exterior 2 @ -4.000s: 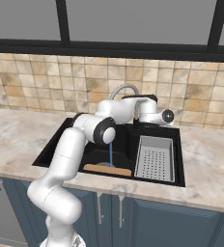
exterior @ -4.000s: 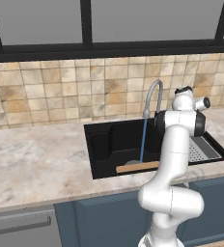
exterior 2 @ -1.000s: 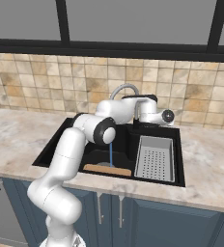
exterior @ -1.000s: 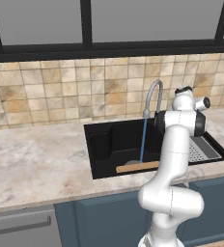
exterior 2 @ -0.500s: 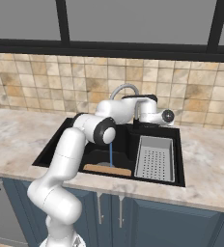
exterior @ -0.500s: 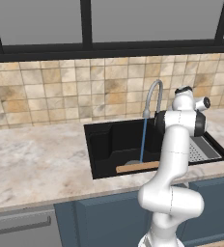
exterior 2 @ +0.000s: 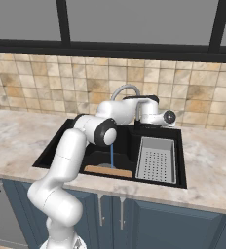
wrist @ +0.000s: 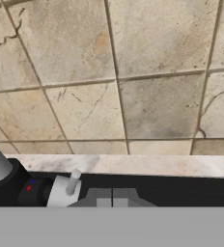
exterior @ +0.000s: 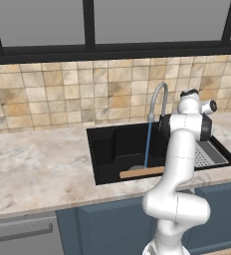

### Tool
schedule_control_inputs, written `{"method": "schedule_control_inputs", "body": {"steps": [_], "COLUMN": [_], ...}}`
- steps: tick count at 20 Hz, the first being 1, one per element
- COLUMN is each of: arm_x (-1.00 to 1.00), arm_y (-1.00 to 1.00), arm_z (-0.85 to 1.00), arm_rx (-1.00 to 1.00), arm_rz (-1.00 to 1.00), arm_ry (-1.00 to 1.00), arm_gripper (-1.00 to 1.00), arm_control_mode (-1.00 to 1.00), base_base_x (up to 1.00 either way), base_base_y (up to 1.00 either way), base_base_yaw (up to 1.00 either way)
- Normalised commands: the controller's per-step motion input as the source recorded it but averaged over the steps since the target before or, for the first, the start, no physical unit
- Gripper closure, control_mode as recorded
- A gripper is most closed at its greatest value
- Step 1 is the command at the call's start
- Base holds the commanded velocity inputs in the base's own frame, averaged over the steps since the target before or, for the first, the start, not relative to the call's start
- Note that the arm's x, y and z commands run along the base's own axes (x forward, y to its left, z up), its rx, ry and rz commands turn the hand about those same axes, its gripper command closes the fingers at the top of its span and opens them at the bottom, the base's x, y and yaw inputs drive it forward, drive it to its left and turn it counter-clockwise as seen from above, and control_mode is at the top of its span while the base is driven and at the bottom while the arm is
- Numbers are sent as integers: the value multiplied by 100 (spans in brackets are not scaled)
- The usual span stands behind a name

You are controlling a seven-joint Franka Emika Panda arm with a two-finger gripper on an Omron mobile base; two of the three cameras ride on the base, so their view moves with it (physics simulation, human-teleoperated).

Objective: Turn on the sink faucet with hot water and rinse the cutting board for ten seconds, then turn off the faucet. Push the cutting board to reach the water if necessary.

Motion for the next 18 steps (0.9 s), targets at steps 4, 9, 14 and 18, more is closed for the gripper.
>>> {"method": "schedule_control_inputs", "body": {"steps": [4, 9, 14, 18], "arm_x": [0, 0, 0, 0], "arm_y": [0, 0, 0, 0], "arm_z": [0, 0, 0, 0], "arm_rx": [0, 0, 0, 0], "arm_rz": [0, 0, 0, 0], "arm_ry": [0, 0, 0, 0], "arm_gripper": [100, 100, 100, 100], "arm_control_mode": [-100, -100, -100, -100], "base_base_x": [0, 0, 0, 0], "base_base_y": [0, 0, 0, 0], "base_base_yaw": [0, 0, 0, 0]}}
